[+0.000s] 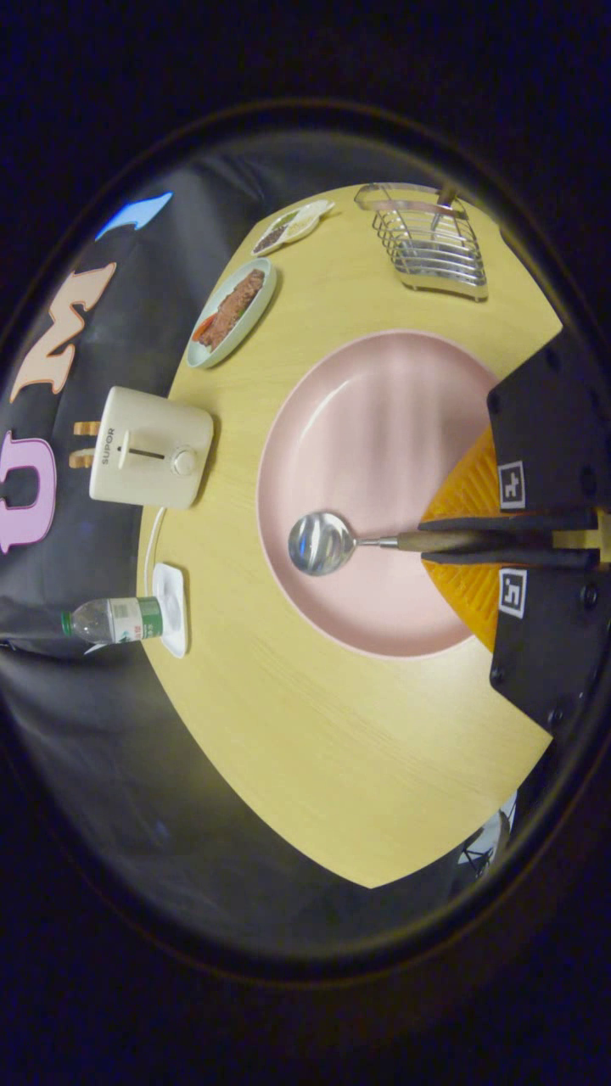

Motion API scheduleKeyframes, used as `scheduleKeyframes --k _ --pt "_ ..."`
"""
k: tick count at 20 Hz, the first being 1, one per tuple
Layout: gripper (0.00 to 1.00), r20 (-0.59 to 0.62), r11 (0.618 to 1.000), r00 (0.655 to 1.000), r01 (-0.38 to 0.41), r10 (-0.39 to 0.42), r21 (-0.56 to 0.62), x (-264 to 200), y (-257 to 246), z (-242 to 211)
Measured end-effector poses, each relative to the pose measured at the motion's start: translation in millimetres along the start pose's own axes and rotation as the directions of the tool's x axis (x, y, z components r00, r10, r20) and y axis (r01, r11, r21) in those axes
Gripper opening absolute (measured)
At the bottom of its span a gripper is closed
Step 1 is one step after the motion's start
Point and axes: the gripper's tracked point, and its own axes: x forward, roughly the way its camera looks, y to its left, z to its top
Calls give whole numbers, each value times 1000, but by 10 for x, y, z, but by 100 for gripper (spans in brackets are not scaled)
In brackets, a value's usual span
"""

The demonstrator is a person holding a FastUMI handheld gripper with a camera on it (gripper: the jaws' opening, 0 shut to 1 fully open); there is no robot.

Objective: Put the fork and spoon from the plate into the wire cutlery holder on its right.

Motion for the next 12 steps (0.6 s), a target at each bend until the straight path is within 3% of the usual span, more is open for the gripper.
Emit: scheduleKeyframes --k 9,10,12 --pt "11 -22 996 1000 -5 3 -90 -334 -431 32" --pt "5 -28 995 1000 -4 1 -96 -364 -483 38" --pt "5 -68 995 998 -25 19 -96 -428 -520 -56"
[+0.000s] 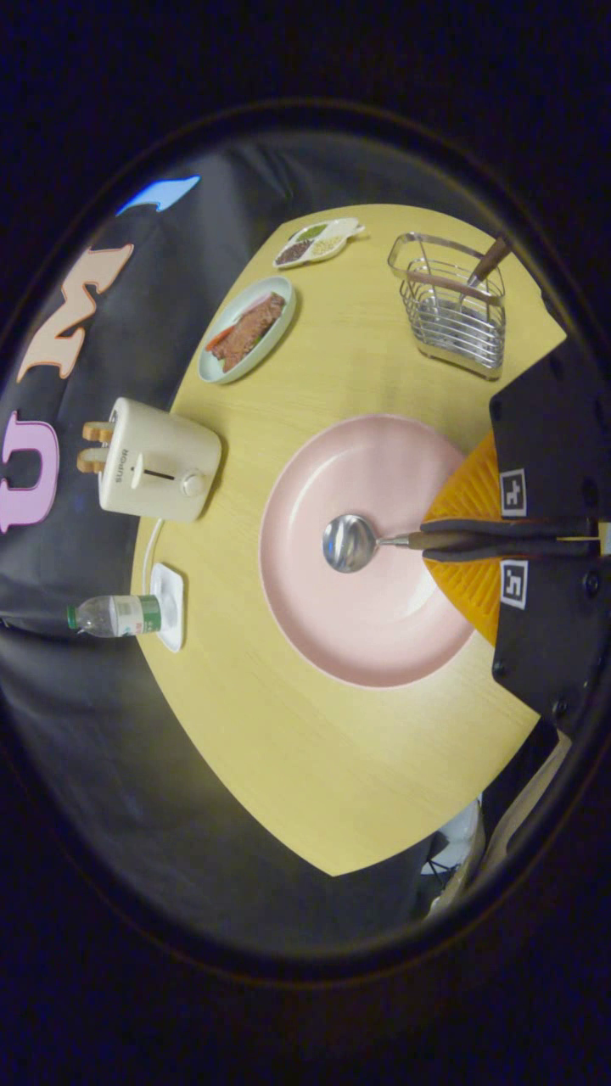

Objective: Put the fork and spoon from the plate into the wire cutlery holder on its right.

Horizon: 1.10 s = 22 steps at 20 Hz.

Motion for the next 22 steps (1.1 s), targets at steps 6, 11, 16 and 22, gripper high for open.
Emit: scheduleKeyframes --k 6,11,16,22 --pt "5 -17 999 1000 -25 25 -24 -378 -264 30" --pt "4 -32 998 999 -30 29 -48 -788 -660 82" --pt "5 -55 996 998 7 -12 -87 -1126 -1183 119" --pt "5 -113 993 992 49 -62 -110 -1329 -1677 -24"
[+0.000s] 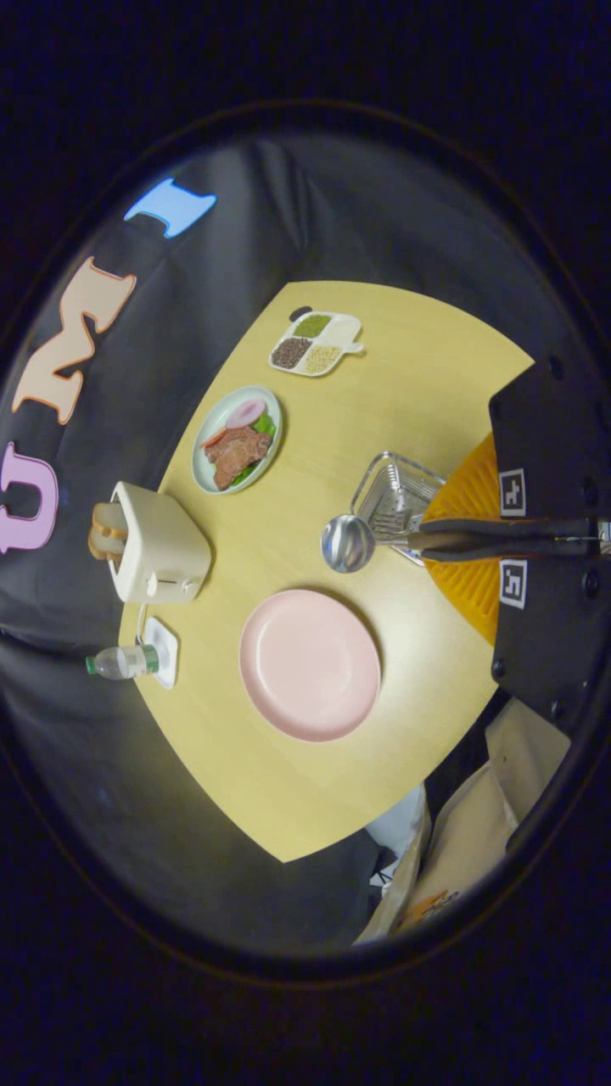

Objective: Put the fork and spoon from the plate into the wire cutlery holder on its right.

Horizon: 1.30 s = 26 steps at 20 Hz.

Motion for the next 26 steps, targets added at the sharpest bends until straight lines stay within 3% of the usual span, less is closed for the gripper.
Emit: scheduleKeyframes --k 16,24,26 --pt "8 -180 998 984 -17 6 -58 209 -249 -326" --pt "14 -157 1000 987 -26 22 -17 280 -245 -186" --pt "22 -133 1000 991 -23 23 2 266 -243 -142"
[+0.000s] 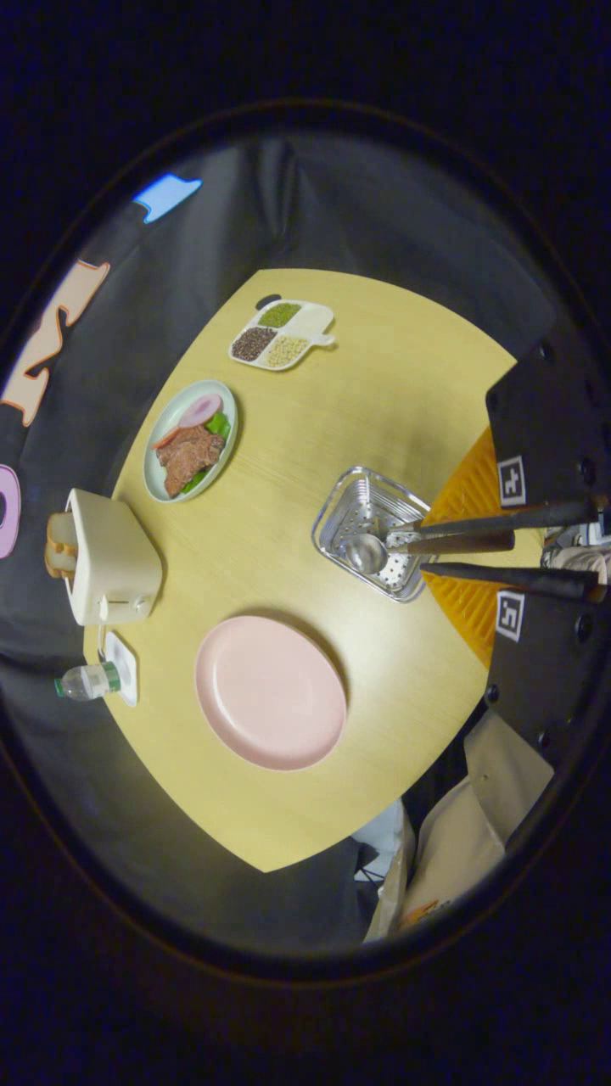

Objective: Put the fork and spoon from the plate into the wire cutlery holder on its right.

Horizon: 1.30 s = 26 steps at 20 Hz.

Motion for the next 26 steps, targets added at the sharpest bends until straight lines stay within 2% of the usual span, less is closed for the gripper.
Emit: scheduleKeyframes --k 4,7,10,12,16,17,20,21,23,26 --pt "65 127 998 992 -5 -4 64 -157 70 220" --pt "97 259 991 966 -24 -12 132 -293 159 384" --pt "98 418 978 907 -42 -49 206 -523 233 552" --pt "98 540 966 835 -42 -107 256 -755 205 669" --pt "98 718 932 638 0 -279 362 -1234 88 756" --pt "98 755 926 577 4 -310 376 -1352 112 788" --pt "98 817 905 428 8 -387 425 -1692 152 756" --pt "98 820 893 395 5 -415 450 -1779 138 718" --pt "98 815 869 350 -4 -462 495 -1879 97 641" --pt "98 804 844 316 -20 -504 537 -1952 43 548"
